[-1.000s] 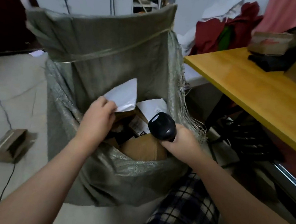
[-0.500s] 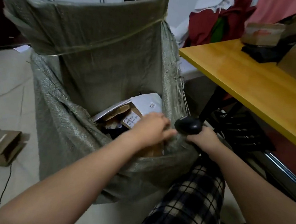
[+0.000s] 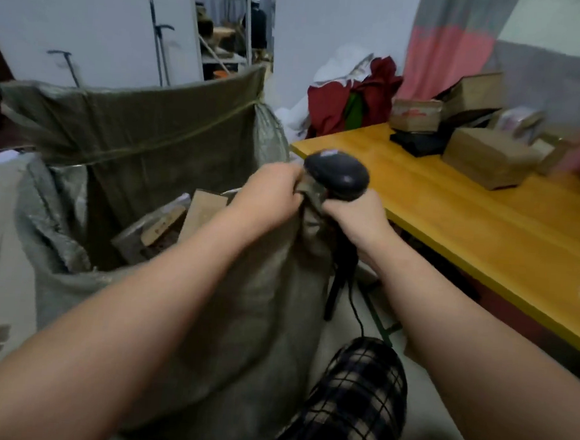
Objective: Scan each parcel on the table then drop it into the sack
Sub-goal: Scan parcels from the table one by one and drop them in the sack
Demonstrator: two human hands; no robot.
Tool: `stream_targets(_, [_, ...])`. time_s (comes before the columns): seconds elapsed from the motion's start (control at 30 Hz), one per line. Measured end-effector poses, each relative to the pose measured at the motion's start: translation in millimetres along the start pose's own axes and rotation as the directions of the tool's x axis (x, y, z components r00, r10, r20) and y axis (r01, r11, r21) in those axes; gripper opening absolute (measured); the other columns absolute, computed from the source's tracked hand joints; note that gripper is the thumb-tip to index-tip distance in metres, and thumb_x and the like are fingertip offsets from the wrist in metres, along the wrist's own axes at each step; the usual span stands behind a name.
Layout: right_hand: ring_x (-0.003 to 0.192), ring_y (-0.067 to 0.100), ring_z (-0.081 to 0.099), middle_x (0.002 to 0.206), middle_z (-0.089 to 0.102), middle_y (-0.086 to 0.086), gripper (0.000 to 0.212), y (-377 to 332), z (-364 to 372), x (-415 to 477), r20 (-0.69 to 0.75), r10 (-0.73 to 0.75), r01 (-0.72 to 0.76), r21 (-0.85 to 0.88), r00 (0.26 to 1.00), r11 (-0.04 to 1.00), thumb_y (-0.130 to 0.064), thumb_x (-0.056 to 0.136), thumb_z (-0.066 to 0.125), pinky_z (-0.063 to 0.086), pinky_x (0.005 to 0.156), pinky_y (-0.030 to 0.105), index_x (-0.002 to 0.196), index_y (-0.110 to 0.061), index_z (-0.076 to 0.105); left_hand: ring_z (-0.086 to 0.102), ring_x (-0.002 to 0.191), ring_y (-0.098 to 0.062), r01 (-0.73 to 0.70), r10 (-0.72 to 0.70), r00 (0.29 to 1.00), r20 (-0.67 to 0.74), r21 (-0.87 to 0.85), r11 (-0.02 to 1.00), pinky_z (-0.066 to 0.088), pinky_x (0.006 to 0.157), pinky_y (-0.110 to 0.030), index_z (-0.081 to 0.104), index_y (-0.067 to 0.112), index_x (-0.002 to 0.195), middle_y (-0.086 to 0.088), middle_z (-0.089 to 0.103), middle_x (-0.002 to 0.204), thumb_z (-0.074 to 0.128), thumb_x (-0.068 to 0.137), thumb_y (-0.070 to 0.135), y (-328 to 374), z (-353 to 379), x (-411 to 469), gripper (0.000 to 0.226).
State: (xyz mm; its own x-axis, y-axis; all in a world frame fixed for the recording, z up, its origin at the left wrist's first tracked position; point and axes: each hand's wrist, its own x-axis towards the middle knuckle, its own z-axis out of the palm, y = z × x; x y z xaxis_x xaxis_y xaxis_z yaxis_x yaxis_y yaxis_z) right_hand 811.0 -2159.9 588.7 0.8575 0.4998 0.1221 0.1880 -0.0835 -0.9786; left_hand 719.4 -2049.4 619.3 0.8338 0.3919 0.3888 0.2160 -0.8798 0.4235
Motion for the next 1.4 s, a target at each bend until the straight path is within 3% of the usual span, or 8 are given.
stream_targets(0.17, [0.063, 0.02, 0.057, 0.071, 0.063, 0.006, 0.012, 6, -17, 0, -0.029, 0.098, -0.101, -0.142, 0.995, 0.985, -0.002, 0.071, 0.067, 0.041, 0.054, 0.025, 0.078, -0.011, 0.066, 0.06, 0.089, -0.03, 0.141, -0.133, 0.975, 0.179, -0.034, 0.989, 0.035, 0.065, -0.029, 0.062, 0.007, 0.082, -0.013, 0.064, 0.087, 0.058, 0.085, 0.007, -15, 17, -12, 0.005])
stream_targets(0.43, [0.068, 0.015, 0.059, 0.075, 0.065, 0.0, 0.016, 21, -66, -16, -0.048, 0.09, -0.1, -0.275, 0.995, 0.956, -0.02, 0.073, 0.079, 0.044, 0.062, 0.028, 0.086, -0.016, 0.068, 0.06, 0.078, -0.022, 0.034, -0.041, 0.925, 0.378, 0.025, 0.999, 0.041, 0.063, -0.029, 0.063, 0.01, 0.08, -0.006, 0.065, 0.08, 0.069, 0.083, 0.024, 6, 51, -18, 0.015])
stream_targets(0.53, [0.071, 0.002, 0.053, 0.076, 0.06, -0.014, 0.018, 12, -108, -19, -0.143, 0.007, -0.048, -0.282, 0.99, 0.958, -0.032, 0.077, 0.078, 0.038, 0.066, 0.028, 0.083, -0.031, 0.062, 0.056, 0.069, -0.012, 0.027, -0.008, 0.933, 0.36, -0.047, 0.999, 0.041, 0.059, -0.027, 0.059, 0.016, 0.075, 0.005, 0.06, 0.07, 0.07, 0.085, 0.034, 21, 62, -4, 0.023])
stream_targets(0.67, [0.074, 0.013, 0.054, 0.076, 0.058, -0.007, 0.023, -4, -176, -11, -0.302, 0.015, -0.094, -0.249, 0.953, 0.964, -0.036, 0.076, 0.078, 0.039, 0.068, 0.03, 0.085, -0.024, 0.062, 0.058, 0.073, -0.016, -0.036, 0.067, 0.949, 0.309, -0.108, 0.994, 0.042, 0.06, -0.031, 0.058, 0.017, 0.081, 0.002, 0.06, 0.073, 0.063, 0.09, 0.041, 62, 77, 35, 0.026])
stream_targets(0.9, [0.091, 0.03, 0.065, 0.102, 0.069, 0.014, 0.061, -27, -291, 27, -0.487, 0.122, -0.16, -0.038, 0.865, 0.986, -0.056, 0.061, 0.077, 0.051, 0.09, 0.048, 0.098, -0.009, 0.067, 0.058, 0.088, -0.022, -0.142, 0.196, 0.933, 0.302, -0.191, 0.971, 0.05, 0.076, -0.039, 0.057, 0.016, 0.101, -0.004, 0.06, 0.101, 0.053, 0.095, 0.045, 152, 123, 126, 0.03])
stream_targets(1.07, [0.094, 0.027, 0.062, 0.104, 0.065, 0.01, 0.051, -16, -344, 83, -0.52, 0.219, -0.21, 0.078, 0.826, 0.975, -0.044, 0.075, 0.076, 0.048, 0.076, 0.036, 0.11, -0.009, 0.063, 0.045, 0.12, -0.029, -0.16, 0.203, 0.945, 0.257, -0.178, 0.971, 0.04, 0.098, -0.038, 0.048, 0.015, 0.133, -0.01, 0.039, 0.133, 0.049, 0.095, 0.049, 194, 175, 220, 0.051])
stream_targets(1.27, [0.079, 0.021, 0.057, 0.083, 0.059, 0.003, 0.031, 10, -371, 144, -0.516, 0.278, -0.215, 0.179, 0.81, 0.96, -0.037, 0.08, 0.073, 0.041, 0.063, 0.03, 0.097, -0.015, 0.06, 0.007, 0.145, -0.038, -0.078, 0.095, 0.94, 0.327, -0.063, 0.995, 0.019, 0.114, -0.05, 0.023, 0.031, 0.15, -0.015, 0.006, 0.159, 0.04, 0.092, 0.063, 211, 236, 315, 0.069])
stream_targets(1.4, [0.077, 0.021, 0.057, 0.083, 0.058, 0.003, 0.032, 23, -377, 161, -0.465, 0.315, -0.242, 0.211, 0.828, 0.947, -0.039, 0.08, 0.072, 0.04, 0.063, 0.031, 0.098, -0.016, 0.059, 0.015, 0.142, -0.041, 0.058, -0.009, 0.903, 0.43, -0.101, 0.993, 0.021, 0.113, -0.049, 0.017, 0.032, 0.152, -0.017, 0.009, 0.157, 0.047, 0.086, 0.069, 203, 260, 347, 0.081])
